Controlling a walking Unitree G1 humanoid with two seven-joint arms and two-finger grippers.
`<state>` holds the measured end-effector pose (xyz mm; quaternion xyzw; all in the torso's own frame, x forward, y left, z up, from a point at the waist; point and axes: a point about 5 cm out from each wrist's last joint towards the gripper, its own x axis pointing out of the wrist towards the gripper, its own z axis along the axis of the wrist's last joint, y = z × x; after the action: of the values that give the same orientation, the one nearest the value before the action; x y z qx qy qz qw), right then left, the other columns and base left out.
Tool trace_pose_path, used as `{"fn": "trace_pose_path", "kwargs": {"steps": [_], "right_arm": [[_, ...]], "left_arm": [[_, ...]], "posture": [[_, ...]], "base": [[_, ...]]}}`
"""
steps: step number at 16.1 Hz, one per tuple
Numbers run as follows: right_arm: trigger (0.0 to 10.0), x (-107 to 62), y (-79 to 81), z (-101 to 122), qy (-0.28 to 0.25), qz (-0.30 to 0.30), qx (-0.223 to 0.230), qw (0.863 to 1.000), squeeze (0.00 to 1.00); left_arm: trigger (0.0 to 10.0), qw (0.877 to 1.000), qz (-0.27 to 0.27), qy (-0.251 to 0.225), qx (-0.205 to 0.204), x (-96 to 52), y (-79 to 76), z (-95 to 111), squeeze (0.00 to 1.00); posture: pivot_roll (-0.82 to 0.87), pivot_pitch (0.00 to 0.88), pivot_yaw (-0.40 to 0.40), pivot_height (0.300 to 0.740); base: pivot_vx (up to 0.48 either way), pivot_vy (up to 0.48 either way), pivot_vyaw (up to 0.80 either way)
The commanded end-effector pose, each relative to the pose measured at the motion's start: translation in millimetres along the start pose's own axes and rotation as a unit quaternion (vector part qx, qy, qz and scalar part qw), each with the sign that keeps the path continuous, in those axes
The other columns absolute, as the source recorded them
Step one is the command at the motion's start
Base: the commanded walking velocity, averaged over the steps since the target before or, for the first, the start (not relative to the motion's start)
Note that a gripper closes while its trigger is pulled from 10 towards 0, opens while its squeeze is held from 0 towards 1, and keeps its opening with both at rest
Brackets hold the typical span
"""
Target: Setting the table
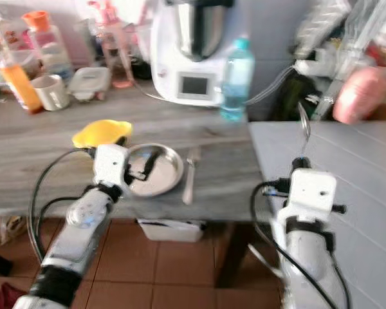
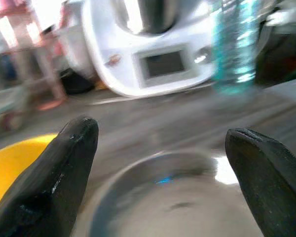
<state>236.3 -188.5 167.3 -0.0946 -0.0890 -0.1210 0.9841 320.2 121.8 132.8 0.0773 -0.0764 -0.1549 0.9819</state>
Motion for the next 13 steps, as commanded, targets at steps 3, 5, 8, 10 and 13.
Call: {"fn": "trace_pose_path", "kwargs": {"steps": [3,5,8,10,13], "right_arm": [[10.0,0.6,-2.7,4.3,-0.010,-0.003,-0.002,1.000,0.00],[10.0,1.0,-2.2,4.0,-0.007,-0.006,0.010,1.000,0.00],[10.0,8.3,-0.1,7.6,-0.010,-0.002,0.035,0.999,0.00],[10.0,20.3,1.7,6.3,-0.004,-0.004,0.074,0.997,0.00],[10.0,34.3,12.6,7.8,0.011,0.010,0.152,0.988,0.00]], "left_arm": [[10.0,1.000,0.012,-0.002,0.015,-4.4,5.4,1.0,0.00],[10.0,0.999,0.021,-0.006,0.024,-4.9,8.8,2.4,0.00],[10.0,0.998,0.041,-0.002,0.047,-9.9,23.2,3.2,0.00],[10.0,0.996,0.053,0.005,0.069,-16.2,38.7,4.4,0.00],[10.0,0.996,0.035,0.016,0.086,-27.0,41.7,3.1,0.00]], "posture": [[0.04,0.101,-0.003,0.740],[0.05,0.103,-0.003,0.740],[0.06,0.115,0.004,0.740],[0.09,0.133,0.013,0.740],[0.11,0.142,0.020,0.740]], "base": [[0.000,0.000,0.00],[0.000,0.000,0.00],[0.000,0.000,0.00],[0.000,0.000,0.00],[0.000,0.000,0.00]]}}
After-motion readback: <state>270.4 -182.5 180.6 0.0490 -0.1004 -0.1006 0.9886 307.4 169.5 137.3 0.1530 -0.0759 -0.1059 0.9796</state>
